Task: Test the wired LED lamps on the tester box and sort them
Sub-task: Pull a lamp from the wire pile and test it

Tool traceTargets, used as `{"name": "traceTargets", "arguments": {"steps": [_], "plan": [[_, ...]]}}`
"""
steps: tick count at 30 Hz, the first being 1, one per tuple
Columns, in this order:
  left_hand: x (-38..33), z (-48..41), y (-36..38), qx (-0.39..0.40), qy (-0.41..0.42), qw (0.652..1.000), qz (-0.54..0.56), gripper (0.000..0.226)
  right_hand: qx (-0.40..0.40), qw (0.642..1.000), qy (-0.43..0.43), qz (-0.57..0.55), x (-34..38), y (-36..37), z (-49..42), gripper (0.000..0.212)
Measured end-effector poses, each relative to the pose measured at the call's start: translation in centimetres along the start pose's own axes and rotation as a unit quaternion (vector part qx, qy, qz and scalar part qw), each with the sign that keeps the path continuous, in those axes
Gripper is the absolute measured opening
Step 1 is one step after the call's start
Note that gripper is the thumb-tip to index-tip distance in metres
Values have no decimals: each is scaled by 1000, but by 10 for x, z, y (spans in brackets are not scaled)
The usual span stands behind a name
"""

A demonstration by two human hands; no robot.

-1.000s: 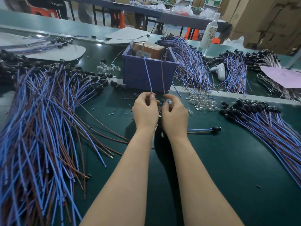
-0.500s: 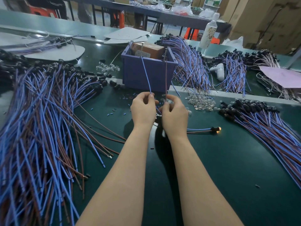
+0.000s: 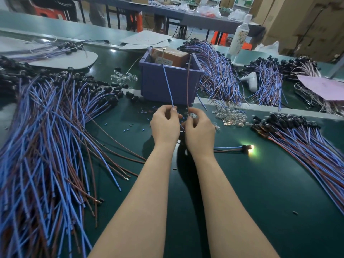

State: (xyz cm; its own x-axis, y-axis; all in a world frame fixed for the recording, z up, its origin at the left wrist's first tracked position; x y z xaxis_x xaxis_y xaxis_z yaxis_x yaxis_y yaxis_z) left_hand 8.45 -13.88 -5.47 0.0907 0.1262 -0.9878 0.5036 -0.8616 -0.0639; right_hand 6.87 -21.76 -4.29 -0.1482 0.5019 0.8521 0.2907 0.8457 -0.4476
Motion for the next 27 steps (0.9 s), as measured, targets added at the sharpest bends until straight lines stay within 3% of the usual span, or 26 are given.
{"name": "traceTargets", "arguments": {"steps": [23, 27], "plan": [[-1, 1, -3, 7, -15, 1000, 13, 13, -7, 1000, -18, 3, -1, 1, 0, 30], [-10, 4, -4, 48, -15, 999, 12, 15, 6, 1000, -11, 3, 4, -3, 1, 25]]}}
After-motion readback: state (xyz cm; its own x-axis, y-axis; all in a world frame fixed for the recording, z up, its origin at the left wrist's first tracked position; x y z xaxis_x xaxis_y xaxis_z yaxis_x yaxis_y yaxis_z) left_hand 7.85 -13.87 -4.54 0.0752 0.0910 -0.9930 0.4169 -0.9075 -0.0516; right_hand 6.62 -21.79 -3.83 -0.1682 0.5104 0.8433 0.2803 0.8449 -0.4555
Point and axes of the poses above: each hand's wrist, its own z-axis away from the middle knuckle, its own y-axis out of the palm, x = y × z, the point moved 1 cm from there along -z, towards the middle knuckle, and after that the axes turned 3 degrees about -z, right-handed, at the moved point
